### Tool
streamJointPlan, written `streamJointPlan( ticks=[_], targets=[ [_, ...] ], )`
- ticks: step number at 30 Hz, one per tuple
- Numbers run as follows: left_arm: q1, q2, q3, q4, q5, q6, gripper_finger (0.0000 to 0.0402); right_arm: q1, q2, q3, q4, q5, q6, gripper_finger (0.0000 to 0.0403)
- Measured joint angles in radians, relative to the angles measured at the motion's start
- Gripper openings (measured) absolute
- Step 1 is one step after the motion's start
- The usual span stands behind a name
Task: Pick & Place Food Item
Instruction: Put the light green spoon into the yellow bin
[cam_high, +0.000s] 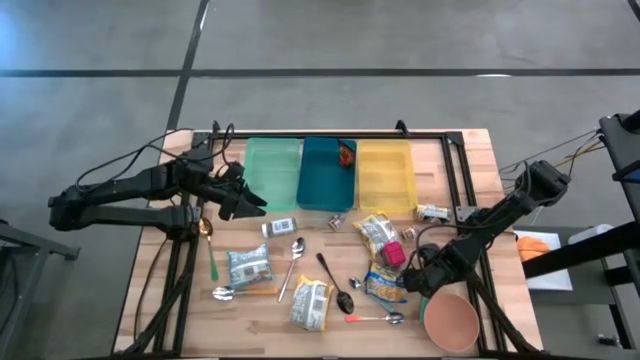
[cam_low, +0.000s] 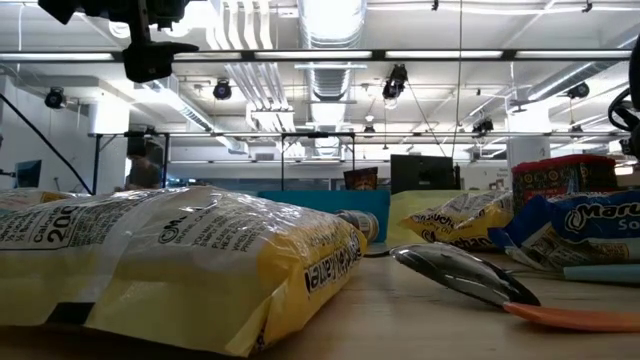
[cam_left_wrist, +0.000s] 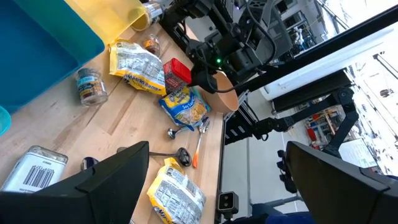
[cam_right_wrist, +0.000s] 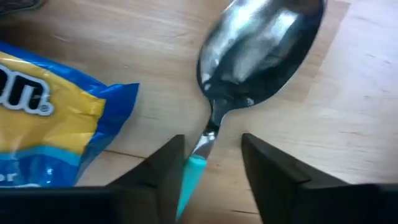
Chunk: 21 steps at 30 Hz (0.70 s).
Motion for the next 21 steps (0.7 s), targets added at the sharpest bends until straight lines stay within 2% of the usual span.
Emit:
streamJointPlan(
  ticks=[8, 21],
  targets=[
    [0.0, 0.0, 0.0, 0.0, 0.0, 0.0, 0.0385, 0.0, 0.0, -0.001, -0.004, -0.002, -0.018, 0.0023],
    [0.0, 0.0, 0.0, 0.0, 0.0, 0.0, 0.0385, 0.0, 0.0, 0.012, -0.011, 0.051, -0.021, 0.0022]
  ],
)
